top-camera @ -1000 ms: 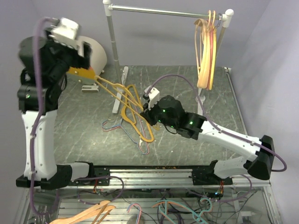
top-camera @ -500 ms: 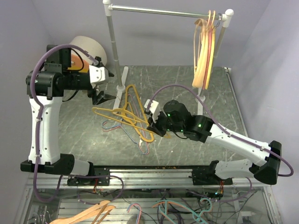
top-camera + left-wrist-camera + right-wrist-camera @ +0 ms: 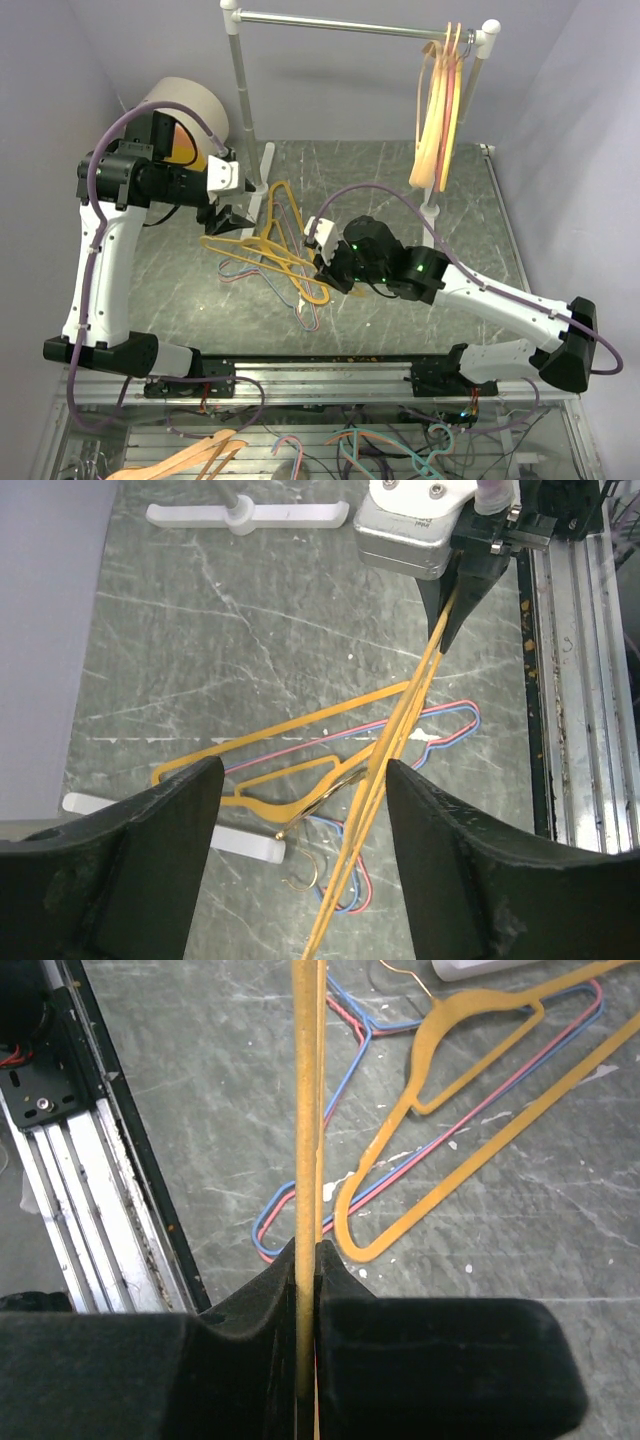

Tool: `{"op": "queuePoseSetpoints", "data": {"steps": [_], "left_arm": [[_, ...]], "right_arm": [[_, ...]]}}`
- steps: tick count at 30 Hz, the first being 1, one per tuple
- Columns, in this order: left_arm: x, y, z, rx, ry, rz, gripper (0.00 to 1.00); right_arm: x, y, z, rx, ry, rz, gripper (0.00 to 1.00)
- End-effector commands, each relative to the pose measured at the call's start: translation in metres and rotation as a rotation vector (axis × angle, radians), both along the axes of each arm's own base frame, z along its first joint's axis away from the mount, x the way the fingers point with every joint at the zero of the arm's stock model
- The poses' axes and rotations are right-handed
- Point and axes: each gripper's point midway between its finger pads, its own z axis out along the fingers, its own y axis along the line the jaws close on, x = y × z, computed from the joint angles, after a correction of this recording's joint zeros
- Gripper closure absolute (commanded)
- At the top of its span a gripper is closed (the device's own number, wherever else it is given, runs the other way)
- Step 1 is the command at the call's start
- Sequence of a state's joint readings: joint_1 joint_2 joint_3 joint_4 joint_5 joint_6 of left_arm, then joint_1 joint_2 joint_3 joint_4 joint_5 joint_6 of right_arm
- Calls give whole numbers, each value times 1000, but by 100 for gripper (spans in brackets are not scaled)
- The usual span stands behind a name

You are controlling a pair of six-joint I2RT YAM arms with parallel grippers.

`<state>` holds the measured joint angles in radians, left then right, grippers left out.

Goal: Organize the hangers

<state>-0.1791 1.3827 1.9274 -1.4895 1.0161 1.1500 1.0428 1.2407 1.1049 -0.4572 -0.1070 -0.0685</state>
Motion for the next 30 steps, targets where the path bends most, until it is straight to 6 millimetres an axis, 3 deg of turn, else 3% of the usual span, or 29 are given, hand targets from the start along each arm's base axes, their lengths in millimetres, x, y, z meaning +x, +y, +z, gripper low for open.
{"op": "queuePoseSetpoints", "data": {"steps": [1,5,17,19,22,26,30], "left_arm": [[-2,-1,2,24,-51,-26,29],[0,-1,-1,41,-53,-24,43],[6,5,-29,160,-64,-26,41],[5,4,-30,163,-63,-32,49],[4,2,-30,163,-62,-39,72],[3,0,-30,163,-60,-42,90],[3,1,-31,169,-57,-37,93]], "right_arm": [[6,5,11,16,-37,-4,100],[10,4,17,22,-60,-19,100],[12,0,29,42,-92,-29,100],[13,0,29,43,-96,-35,100],[15,-1,27,36,-98,-45,100],[16,0,27,38,-98,-48,100],[20,-1,27,34,-108,-72,100]]}}
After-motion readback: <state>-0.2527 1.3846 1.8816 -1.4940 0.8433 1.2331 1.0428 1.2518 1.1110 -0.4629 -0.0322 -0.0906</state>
